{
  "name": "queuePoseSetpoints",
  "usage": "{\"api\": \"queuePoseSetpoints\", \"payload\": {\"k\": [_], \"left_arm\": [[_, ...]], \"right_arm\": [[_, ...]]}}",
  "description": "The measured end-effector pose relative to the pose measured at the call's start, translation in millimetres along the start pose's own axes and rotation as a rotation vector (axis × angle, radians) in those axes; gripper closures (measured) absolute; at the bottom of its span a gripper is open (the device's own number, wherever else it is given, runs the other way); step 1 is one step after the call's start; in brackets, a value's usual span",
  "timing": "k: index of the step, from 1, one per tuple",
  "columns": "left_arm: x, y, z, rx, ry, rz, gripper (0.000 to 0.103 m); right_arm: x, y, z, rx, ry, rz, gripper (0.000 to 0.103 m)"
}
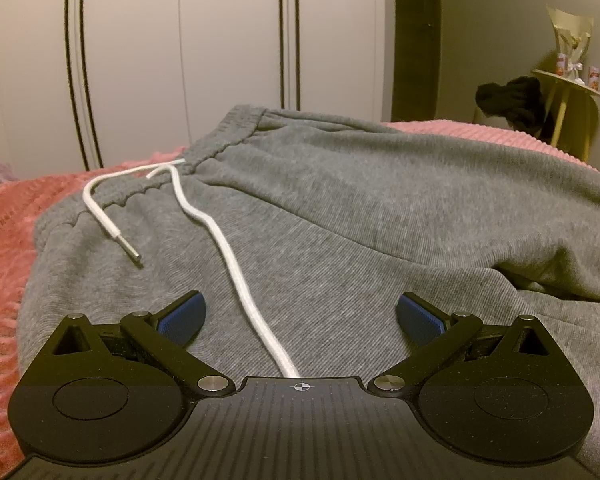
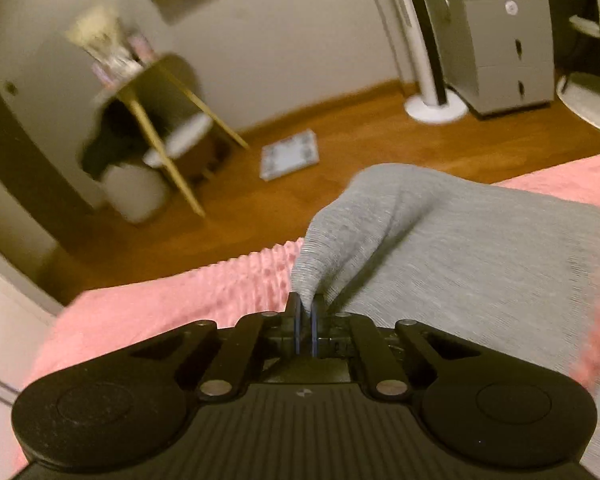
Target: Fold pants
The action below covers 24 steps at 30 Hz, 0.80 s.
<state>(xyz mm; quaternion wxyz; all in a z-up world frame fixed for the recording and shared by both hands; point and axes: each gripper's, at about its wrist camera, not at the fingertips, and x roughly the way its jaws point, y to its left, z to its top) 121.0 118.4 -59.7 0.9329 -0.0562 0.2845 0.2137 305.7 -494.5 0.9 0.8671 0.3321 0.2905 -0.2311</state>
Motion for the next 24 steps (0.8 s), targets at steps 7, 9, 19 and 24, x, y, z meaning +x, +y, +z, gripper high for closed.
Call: {"api": "queuePoseSetpoints", "payload": {"k": [7, 9, 19, 24], "left_arm": [[0, 3, 2, -0.014, 0.005, -0.019, 0.000], [-1, 4, 1, -0.016, 0.006, -0.023, 0.000], [-7, 2, -2, -0.003, 0.014, -0.022, 0.000], [-6, 2, -3, -0.006, 0.013, -0.024, 0.000]], "right_arm": [[-128, -110, -95, 0.072, -0.078, 0.089, 0.099], [-142, -142, -127, 0.091, -0.046, 0.057, 0.100], [-148, -168, -130, -0.063, -0.131, -0.049, 0.059], [-124, -166, -127, -0.189, -0.139, -0.078, 0.057]]}}
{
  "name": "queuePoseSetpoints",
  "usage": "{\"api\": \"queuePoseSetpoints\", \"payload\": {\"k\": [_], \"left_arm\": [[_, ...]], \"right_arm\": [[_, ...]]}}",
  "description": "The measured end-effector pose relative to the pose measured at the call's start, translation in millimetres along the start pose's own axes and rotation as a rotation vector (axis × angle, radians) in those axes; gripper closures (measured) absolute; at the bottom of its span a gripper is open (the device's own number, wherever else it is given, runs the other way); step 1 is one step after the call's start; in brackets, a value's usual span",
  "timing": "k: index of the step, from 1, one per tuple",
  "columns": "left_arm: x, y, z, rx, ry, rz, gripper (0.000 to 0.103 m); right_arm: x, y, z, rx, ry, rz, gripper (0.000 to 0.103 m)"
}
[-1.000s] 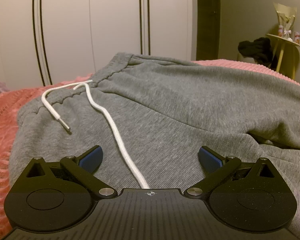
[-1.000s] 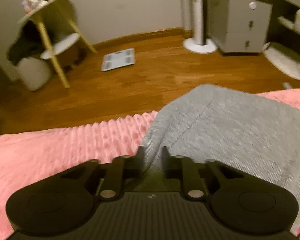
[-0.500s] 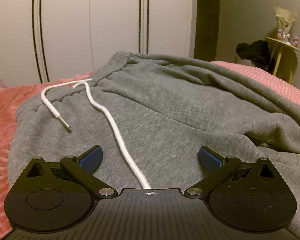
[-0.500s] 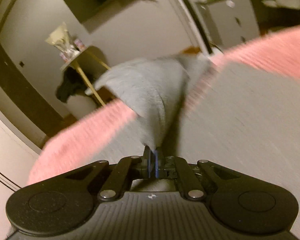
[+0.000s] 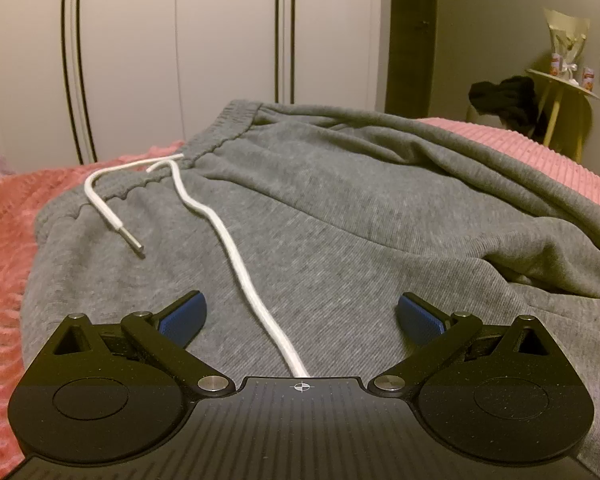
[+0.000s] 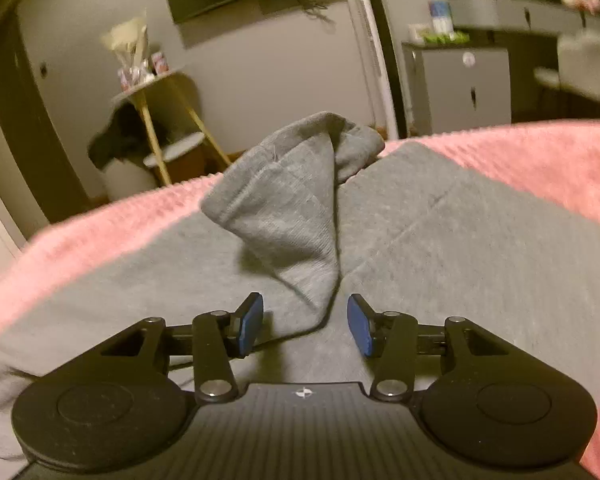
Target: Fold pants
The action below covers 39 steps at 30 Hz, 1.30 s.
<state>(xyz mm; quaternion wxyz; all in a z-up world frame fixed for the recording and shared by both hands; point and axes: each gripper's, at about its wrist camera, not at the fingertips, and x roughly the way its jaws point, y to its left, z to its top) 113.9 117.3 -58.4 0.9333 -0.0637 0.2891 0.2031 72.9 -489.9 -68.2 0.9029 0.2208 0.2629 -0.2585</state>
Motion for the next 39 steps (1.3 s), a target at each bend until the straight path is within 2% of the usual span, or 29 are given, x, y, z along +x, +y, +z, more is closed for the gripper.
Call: {"api": "queuePoseSetpoints", "payload": {"k": [3, 7, 9, 11, 12, 13, 16, 20, 22, 24, 28, 30, 31, 32, 35, 39], "left_arm": [[1, -1, -1, 0.009, -0.001, 0.007, 0.000], [2, -3, -1, 0.021, -0.001, 0.017, 0.000], [3, -4, -1, 0.023, -0.001, 0.018, 0.000], [3, -4, -1, 0.023, -0.002, 0.018, 0.000], [3, -4, -1, 0.023, -0.001, 0.018, 0.000], [3, -4, -1, 0.024, -0.001, 0.018, 0.000], [2, -4, -1, 0.023, -0.001, 0.017, 0.000], [-1, -2, 1, 0.016, 0.017, 0.008, 0.000], [-8, 0, 7, 0.009, 0.024, 0.004, 0.000], [-19, 4, 19, -0.043, 0.025, -0.006, 0.000], [-28, 4, 63, -0.174, -0.018, -0.163, 0.000], [-12, -6, 93, -0.198, 0.038, -0.268, 0.000], [-1, -12, 106, -0.213, 0.082, -0.309, 0.000], [13, -20, 119, -0.224, 0.129, -0.347, 0.000], [50, -44, 143, -0.227, 0.244, -0.397, 0.000], [89, -72, 151, -0.233, 0.325, -0.422, 0.000]], "right_arm": [[10, 7, 0, -0.041, -0.036, -0.029, 0.057], [20, 13, 5, -0.053, -0.068, -0.020, 0.055], [22, 13, 5, -0.050, -0.068, -0.007, 0.060], [22, 8, 5, -0.021, -0.065, 0.012, 0.075], [23, 5, 6, -0.002, -0.066, 0.019, 0.079], [24, 1, 7, 0.019, -0.067, 0.024, 0.091], [21, -15, 12, 0.123, -0.065, 0.069, 0.094], [5, -54, 17, 0.412, -0.103, 0.150, 0.096], [-5, -74, 16, 0.511, -0.118, 0.116, 0.098], [-13, -93, 13, 0.583, -0.107, 0.055, 0.098], [-14, -103, 17, 0.563, -0.075, 0.093, 0.093], [-12, -97, 17, 0.544, -0.061, 0.148, 0.080], [-10, -93, 18, 0.533, -0.041, 0.166, 0.064], [-8, -91, 17, 0.530, -0.024, 0.178, 0.053], [1, -94, 17, 0.544, -0.003, 0.198, 0.052], [12, -107, 12, 0.628, 0.019, 0.231, 0.052]]}}
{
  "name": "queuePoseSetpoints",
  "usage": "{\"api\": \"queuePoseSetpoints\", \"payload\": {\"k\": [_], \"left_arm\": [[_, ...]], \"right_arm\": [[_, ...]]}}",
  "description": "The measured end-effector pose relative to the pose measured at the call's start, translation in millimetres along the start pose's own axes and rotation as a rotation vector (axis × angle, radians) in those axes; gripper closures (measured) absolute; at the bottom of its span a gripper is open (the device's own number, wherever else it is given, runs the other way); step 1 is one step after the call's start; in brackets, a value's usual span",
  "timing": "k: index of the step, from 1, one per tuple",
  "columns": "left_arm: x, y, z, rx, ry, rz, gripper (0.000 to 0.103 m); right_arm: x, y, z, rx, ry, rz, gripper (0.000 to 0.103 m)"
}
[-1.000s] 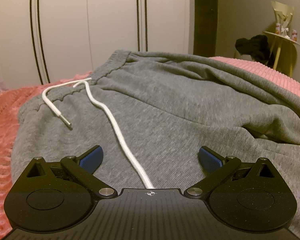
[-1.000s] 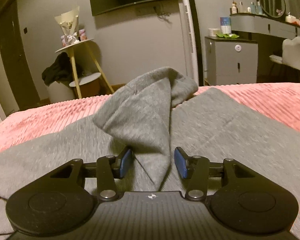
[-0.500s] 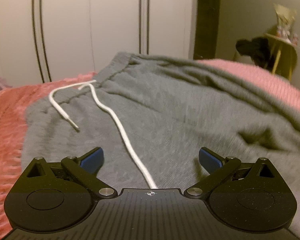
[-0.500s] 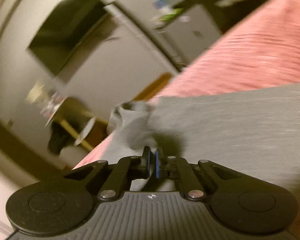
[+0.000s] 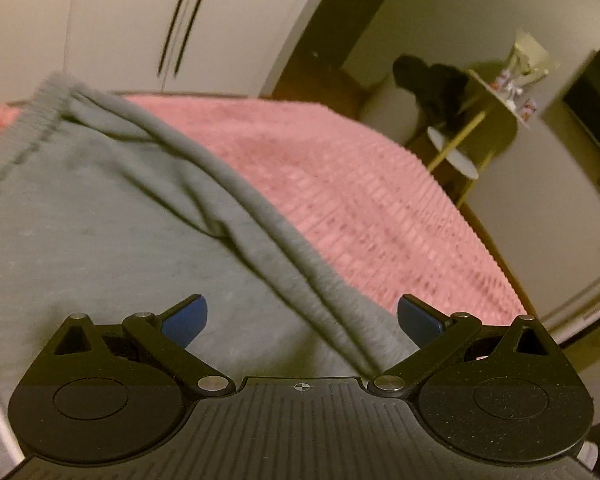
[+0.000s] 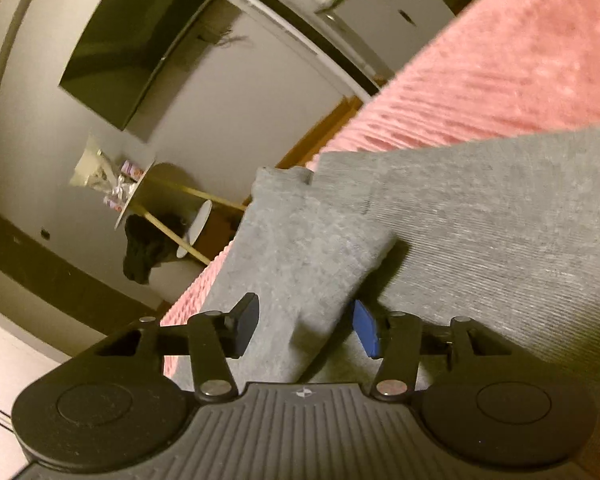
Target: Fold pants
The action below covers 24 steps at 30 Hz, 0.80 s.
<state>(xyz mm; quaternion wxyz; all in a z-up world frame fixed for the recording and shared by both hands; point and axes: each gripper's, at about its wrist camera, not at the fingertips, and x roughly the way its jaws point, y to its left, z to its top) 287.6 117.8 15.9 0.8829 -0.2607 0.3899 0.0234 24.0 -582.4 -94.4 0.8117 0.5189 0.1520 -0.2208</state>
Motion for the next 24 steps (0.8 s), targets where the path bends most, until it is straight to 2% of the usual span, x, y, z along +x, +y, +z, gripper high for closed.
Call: {"api": "queuePoseSetpoints", "payload": {"k": [2, 3, 4, 5, 8, 11, 12, 13, 15, 16, 17, 19, 22, 24], "left_arm": [[18, -3, 0, -0.031, 0.036, -0.018, 0.003], [26, -5, 0, -0.043, 0.054, -0.020, 0.018], [34, -5, 0, -0.050, 0.075, -0.020, 0.035], [43, -4, 1, -0.059, 0.101, -0.025, 0.040], [51, -6, -4, -0.077, 0.119, -0.042, 0.044], [58, -11, -3, -0.059, 0.121, -0.030, 0.059], [60, -11, -2, -0.056, 0.123, -0.035, 0.067], [59, -9, -2, -0.060, 0.126, -0.036, 0.079], [56, -5, -1, -0.082, 0.126, -0.049, 0.088], [53, -3, -1, -0.096, 0.116, -0.063, 0.091], [45, 0, -3, -0.107, 0.096, -0.078, 0.092], [26, 2, -8, -0.106, 0.052, -0.103, 0.093], [-20, 9, -24, -0.096, -0.029, -0.159, 0.093], [-52, 17, -42, -0.079, -0.064, -0.169, 0.093]], "right_arm": [[5, -5, -1, 0.018, 0.000, 0.016, 0.056], [6, -6, -1, 0.014, -0.005, 0.021, 0.058], [7, -6, -1, 0.005, -0.009, 0.027, 0.065], [8, -7, -2, -0.002, -0.012, 0.036, 0.071], [14, -7, -6, -0.012, -0.008, 0.038, 0.071], [15, -4, -6, -0.016, -0.007, 0.064, 0.068], [16, -3, -6, -0.017, 0.001, 0.076, 0.067], [17, -2, -6, -0.016, 0.011, 0.086, 0.067], [20, 1, -8, -0.017, 0.024, 0.101, 0.069], [22, 1, -8, -0.021, 0.032, 0.098, 0.082], [23, 2, -9, -0.027, 0.040, 0.089, 0.099], [23, 2, -9, -0.029, 0.044, 0.061, 0.100], [14, 4, -2, -0.026, 0.014, 0.088, 0.100], [3, 10, 1, -0.054, -0.026, 0.097, 0.100]]}}
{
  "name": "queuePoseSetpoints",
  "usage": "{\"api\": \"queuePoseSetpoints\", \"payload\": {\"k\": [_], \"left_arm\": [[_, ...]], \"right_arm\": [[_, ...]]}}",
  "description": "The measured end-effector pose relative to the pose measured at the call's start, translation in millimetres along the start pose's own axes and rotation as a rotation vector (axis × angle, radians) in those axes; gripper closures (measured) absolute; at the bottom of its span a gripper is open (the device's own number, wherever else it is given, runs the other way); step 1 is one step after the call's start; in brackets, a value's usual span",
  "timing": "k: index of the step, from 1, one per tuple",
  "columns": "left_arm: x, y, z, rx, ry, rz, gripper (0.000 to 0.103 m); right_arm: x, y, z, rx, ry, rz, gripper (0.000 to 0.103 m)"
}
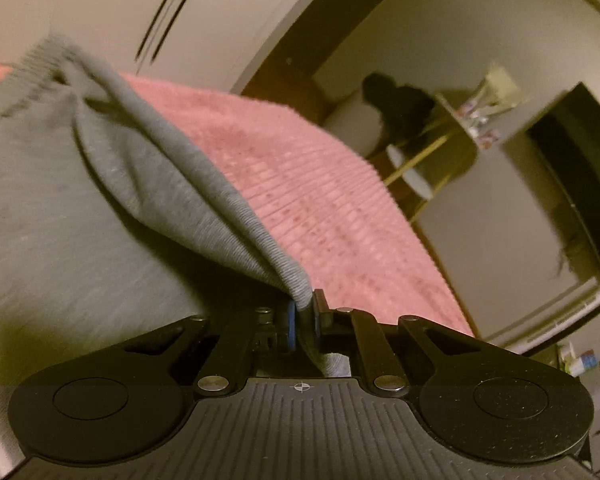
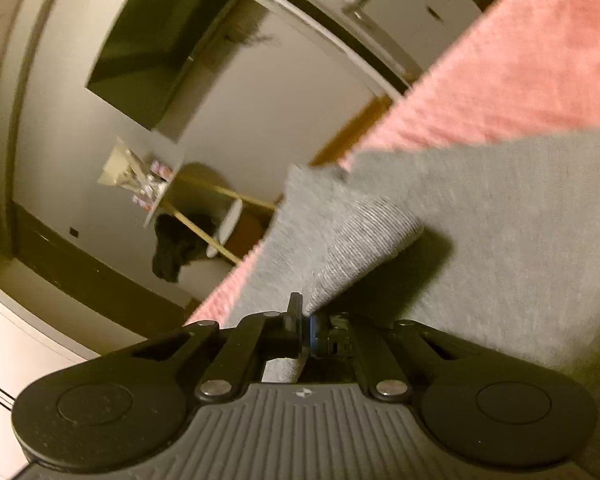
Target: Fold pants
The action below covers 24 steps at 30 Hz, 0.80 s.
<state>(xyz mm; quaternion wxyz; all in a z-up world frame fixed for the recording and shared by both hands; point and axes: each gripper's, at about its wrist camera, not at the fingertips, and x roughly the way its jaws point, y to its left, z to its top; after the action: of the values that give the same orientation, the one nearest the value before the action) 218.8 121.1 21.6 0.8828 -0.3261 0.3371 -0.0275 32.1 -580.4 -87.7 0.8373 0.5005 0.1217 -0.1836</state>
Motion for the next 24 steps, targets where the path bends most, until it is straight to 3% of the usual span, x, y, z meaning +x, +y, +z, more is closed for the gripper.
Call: {"api": "queuePoseSetpoints", "payload": {"k": [3, 6, 8, 11, 13, 17, 18, 20, 21, 22, 24], "left_arm": [[-50, 13, -32, 0.014, -0.020, -0.007, 0.093], [-91, 30, -68, -0.035, -0.002, -0.004, 0.094], [-109, 37, -91, -0.035, 0.016, 0.022, 0.094], [-127, 53, -115, -0.112, 0.073, 0.055, 0.094], [-132, 61, -123, -0.141, 0.088, 0.071, 0.094], [-143, 63, -114, -0.080, 0.068, 0.139, 0.091], [-145, 62, -107, -0.060, 0.049, 0.153, 0.084], [-148, 58, -89, -0.019, 0.019, 0.203, 0.050], [-147, 53, -77, 0.010, 0.005, 0.237, 0.026], [-147, 48, -67, 0.034, -0.017, 0.261, 0.016], [-139, 38, -41, 0.097, -0.090, 0.300, 0.013]], "right_arm": [[-17, 4, 8, -0.005, -0.053, -0.004, 0.100], [-35, 2, 18, 0.013, -0.105, -0.021, 0.100], [-45, 2, 21, 0.007, -0.132, -0.033, 0.100], [-55, 2, 22, -0.015, -0.140, -0.069, 0.100], [-59, 4, 20, -0.034, -0.137, -0.097, 0.100], [-64, 5, 14, -0.083, -0.141, -0.213, 0.100], [-65, 3, 13, -0.084, -0.132, -0.235, 0.100], [-65, -3, 10, -0.075, -0.106, -0.280, 0.100], [-64, -4, 8, -0.078, -0.091, -0.299, 0.100], [-64, -6, 7, -0.081, -0.082, -0.308, 0.099], [-62, -7, 5, -0.093, -0.073, -0.303, 0.098]]}}
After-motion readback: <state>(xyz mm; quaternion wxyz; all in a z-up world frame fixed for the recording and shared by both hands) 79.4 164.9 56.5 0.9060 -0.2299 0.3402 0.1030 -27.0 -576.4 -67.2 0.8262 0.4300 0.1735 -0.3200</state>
